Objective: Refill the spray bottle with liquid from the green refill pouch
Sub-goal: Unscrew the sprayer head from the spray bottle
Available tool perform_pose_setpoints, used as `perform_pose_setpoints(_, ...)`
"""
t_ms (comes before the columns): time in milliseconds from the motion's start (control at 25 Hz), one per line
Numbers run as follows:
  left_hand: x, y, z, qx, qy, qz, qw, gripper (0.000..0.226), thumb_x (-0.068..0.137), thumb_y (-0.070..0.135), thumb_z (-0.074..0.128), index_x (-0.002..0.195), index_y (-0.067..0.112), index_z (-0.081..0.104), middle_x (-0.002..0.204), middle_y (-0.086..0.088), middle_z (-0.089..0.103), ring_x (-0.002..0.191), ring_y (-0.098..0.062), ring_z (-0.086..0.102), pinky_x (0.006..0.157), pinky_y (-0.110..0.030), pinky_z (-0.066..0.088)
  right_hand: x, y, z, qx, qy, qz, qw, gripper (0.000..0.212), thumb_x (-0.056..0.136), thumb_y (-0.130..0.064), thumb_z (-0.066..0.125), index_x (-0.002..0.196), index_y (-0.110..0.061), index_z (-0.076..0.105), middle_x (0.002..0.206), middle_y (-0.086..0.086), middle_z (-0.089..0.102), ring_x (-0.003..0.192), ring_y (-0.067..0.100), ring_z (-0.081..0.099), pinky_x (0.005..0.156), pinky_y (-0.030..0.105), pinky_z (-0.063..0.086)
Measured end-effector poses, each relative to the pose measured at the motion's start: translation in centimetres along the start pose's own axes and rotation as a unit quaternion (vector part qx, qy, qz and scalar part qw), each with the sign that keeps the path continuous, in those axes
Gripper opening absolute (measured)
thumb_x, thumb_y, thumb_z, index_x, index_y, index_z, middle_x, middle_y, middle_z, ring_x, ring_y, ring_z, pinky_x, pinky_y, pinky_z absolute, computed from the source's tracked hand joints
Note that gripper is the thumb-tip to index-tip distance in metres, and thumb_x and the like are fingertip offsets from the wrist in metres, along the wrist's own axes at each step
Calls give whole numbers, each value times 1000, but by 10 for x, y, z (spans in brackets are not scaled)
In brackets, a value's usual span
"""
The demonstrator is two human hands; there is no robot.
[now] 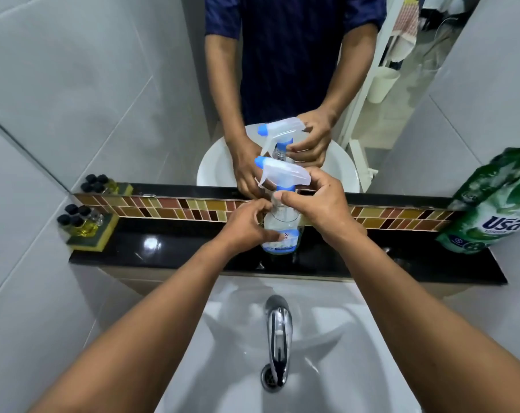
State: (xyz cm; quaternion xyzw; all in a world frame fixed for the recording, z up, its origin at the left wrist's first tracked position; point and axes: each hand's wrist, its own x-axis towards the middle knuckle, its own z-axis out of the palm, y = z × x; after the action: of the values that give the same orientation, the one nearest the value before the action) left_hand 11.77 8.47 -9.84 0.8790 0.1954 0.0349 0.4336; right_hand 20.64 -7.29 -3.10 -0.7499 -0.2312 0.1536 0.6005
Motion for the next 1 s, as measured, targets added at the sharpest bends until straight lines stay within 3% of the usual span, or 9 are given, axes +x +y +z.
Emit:
perform_pose_setpoints(120,-5,3,0,-14,-21,-3,1000,63,59,35,96,115,28,69,110,13,77,104,-6,71,98,-39,58,-6,-1,-4,-18,0,-11,1000,42,70,-26,96,104,-22,71,103,12,78,91,29,77,85,53,65)
perform_pose_setpoints(280,-7,7,0,-5,-40,-5,999,63,66,24,96,122,27,68,111,14,72,105,-10,69,96,-30,54,-7,-11,-10,-73,-22,-33,997,35,69,-21,86,101,-22,71,96,12,77,76,19,68,77,51,62)
perform_pose_setpoints(360,-10,9,-1,-14,-53,-4,998,69,67,21,95,130,26,66,114,12,71,108,-9,68,97,-27,51,-12,-19,-15,-91,-23,-41,995,40,68,-20,84,106,-24,71,95,6,76,74,19,68,75,47,63)
perform_pose_setpoints(480,-9,5,-1,-13,-55,-2,998,65,67,19,94,126,25,67,115,9,73,106,-11,68,96,-27,52,-14,-38,-28,-60,-38,-61,996,40,76,-2,85,109,-19,71,90,0,73,64,8,62,64,30,58)
perform_pose_setpoints(560,-10,4,-1,-15,-56,-5,998,60,67,17,94,122,25,69,111,10,72,103,-11,68,91,-26,50,-15,-54,-35,-53,-28,-81,995,38,78,1,87,104,-20,71,88,-1,72,68,6,62,67,29,56)
perform_pose_setpoints(640,-11,4,-1,-21,-61,-3,998,57,68,16,93,119,26,69,109,10,72,103,-12,68,87,-25,51,-15,-69,-45,-42,10,-98,994,35,77,-5,90,99,-24,71,86,-3,72,72,6,63,71,30,56)
perform_pose_setpoints(840,-12,-1,-3,-13,-59,-1,998,62,67,23,94,123,24,67,114,5,72,106,-17,67,94,-36,57,-29,-107,-86,42,163,-139,976,29,70,-22,93,85,-25,68,83,-1,70,76,18,60,73,38,54)
perform_pose_setpoints(1000,-21,-6,-5,-10,-50,11,999,64,61,31,93,120,28,68,110,6,74,101,-18,69,93,-43,59,-46,-108,-126,108,266,-110,951,25,74,-26,90,88,-22,70,87,3,74,79,24,71,73,33,60)
